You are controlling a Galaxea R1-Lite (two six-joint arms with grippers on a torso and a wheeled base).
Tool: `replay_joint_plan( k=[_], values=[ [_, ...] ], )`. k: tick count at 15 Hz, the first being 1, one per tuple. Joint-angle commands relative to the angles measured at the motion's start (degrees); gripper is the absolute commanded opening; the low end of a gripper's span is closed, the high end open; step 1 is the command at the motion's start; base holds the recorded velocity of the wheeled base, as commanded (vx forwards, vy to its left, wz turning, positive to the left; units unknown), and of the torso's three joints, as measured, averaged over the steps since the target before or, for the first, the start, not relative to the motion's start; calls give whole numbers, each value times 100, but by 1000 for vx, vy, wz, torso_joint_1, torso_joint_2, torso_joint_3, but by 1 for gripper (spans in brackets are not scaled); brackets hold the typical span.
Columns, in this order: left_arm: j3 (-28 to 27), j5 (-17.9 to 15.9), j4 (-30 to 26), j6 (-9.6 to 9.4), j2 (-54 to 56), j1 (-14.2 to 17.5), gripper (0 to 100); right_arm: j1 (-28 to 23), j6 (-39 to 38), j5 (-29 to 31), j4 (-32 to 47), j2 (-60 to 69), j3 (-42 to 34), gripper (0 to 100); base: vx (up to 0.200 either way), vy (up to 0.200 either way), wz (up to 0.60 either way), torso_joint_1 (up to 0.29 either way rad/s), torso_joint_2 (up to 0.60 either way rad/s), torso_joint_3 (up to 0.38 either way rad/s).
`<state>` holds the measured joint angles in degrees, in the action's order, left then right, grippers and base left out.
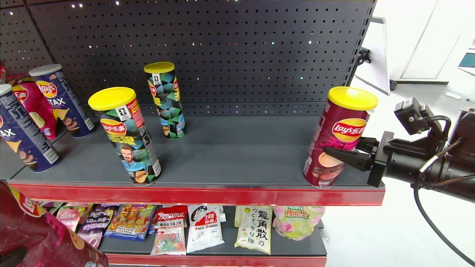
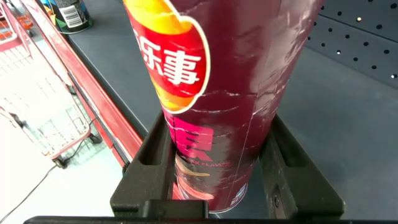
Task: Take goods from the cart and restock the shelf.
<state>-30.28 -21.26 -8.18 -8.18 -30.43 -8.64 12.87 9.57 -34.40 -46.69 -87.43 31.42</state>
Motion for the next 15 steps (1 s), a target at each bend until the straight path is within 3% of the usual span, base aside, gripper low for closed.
replay_joint_plan(
  k=[1,2,3,10,15],
  values=[
    [5,-1,1,1,2,3,0,5,10,4,2,-11,-4,0,0,0,0,0,0,0],
    [5,-1,1,1,11,3,0,13,10,4,2,-11,-4,0,0,0,0,0,0,0],
    [5,-1,1,1,11,3,0,13,10,-5,2,-11,-4,100,0,0,0,0,0,0],
    [-4,-1,1,1,19,3,0,-13,-8,12,2,156,-57,100,0,0,0,0,0,0],
    [13,-27,1,1,11,3,0,-400,-52,30,55,1009,-795,100,0,0,0,0,0,0]
  ],
)
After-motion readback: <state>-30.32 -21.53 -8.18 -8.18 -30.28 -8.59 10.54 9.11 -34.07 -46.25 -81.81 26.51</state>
